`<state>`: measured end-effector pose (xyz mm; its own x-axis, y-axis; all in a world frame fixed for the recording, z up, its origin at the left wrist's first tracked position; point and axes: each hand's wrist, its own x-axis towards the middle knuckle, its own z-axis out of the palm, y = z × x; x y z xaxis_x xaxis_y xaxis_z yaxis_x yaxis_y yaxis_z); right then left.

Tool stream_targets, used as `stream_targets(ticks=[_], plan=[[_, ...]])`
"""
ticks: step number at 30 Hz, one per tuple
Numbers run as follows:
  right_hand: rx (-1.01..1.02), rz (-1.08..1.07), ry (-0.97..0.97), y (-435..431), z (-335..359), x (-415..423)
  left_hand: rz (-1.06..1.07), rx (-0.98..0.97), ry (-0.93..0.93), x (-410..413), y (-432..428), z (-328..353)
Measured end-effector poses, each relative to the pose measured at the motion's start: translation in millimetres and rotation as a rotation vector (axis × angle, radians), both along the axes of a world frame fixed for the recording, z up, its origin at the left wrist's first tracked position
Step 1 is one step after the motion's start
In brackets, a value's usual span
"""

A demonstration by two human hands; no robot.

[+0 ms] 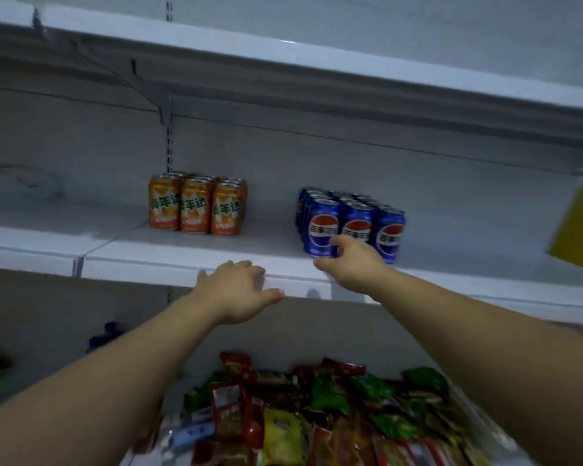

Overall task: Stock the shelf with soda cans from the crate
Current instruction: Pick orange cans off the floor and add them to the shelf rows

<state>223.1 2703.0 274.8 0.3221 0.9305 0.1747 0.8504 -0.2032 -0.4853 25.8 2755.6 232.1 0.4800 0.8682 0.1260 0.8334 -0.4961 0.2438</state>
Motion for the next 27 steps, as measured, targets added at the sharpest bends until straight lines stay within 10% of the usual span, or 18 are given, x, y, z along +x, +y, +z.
stream_targets(ticks=[13,27], plan=[[-0.18,-0.359,0.031,-273.9,-45.3,144.8,-0.49,-0.255,-0.041,171.3,-239.2,-51.5],[-0.481,-0.588,0.26,-380.5,-211.6,226.2,-0.646,-0.568,0.198,264.2,-293.9,-215.4]])
